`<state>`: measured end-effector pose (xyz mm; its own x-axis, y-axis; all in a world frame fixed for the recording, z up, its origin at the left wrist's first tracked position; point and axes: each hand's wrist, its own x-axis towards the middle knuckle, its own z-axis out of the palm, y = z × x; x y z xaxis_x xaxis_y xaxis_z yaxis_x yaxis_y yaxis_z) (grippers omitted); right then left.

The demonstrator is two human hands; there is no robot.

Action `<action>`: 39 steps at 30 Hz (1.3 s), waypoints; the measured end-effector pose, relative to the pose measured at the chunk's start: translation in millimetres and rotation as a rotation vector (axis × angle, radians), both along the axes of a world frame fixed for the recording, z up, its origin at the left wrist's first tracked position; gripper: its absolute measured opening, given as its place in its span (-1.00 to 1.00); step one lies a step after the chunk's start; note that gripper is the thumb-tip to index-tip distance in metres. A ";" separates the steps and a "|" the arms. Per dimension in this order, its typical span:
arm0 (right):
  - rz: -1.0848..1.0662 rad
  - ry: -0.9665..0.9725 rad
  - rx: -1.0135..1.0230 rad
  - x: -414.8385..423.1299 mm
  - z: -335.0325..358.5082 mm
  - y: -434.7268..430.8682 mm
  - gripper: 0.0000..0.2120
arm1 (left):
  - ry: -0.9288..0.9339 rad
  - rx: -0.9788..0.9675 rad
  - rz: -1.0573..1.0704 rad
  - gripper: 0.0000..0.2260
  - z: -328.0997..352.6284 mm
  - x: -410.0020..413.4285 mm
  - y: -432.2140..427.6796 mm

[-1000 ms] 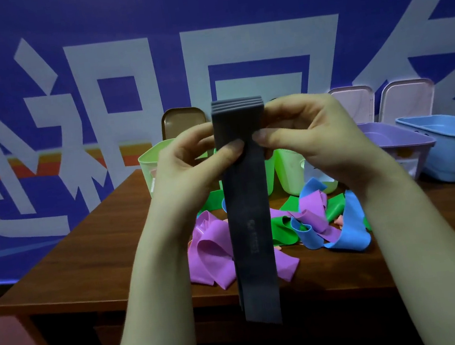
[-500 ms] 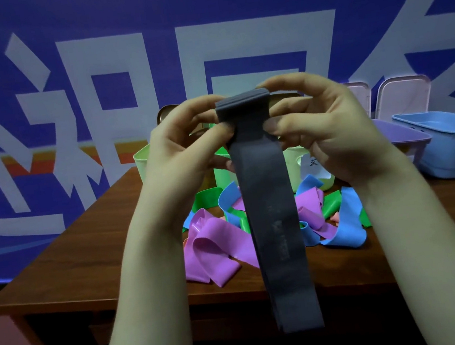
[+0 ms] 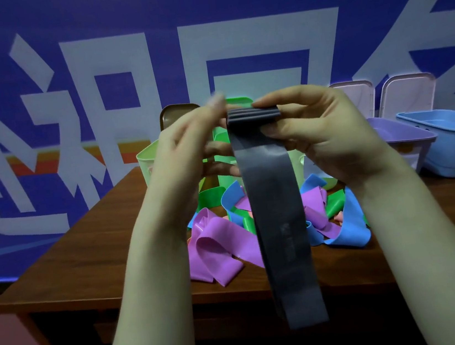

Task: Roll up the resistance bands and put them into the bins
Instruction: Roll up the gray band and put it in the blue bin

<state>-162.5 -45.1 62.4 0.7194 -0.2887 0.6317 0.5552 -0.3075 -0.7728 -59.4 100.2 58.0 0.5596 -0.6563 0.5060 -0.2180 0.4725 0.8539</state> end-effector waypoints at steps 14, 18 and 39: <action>-0.015 0.038 -0.008 1.8 -7.1 -1.1 -0.75 | 0.055 0.131 0.098 -0.79 -3.3 -0.2 -10.2; 0.011 0.071 -0.045 3.1 -7.8 -0.4 -0.70 | 0.022 0.052 0.136 -0.86 -9.2 4.8 -13.9; -0.286 0.286 -0.114 17.6 -7.5 14.8 -0.37 | -0.209 -0.189 0.202 -0.91 -21.7 2.6 -19.9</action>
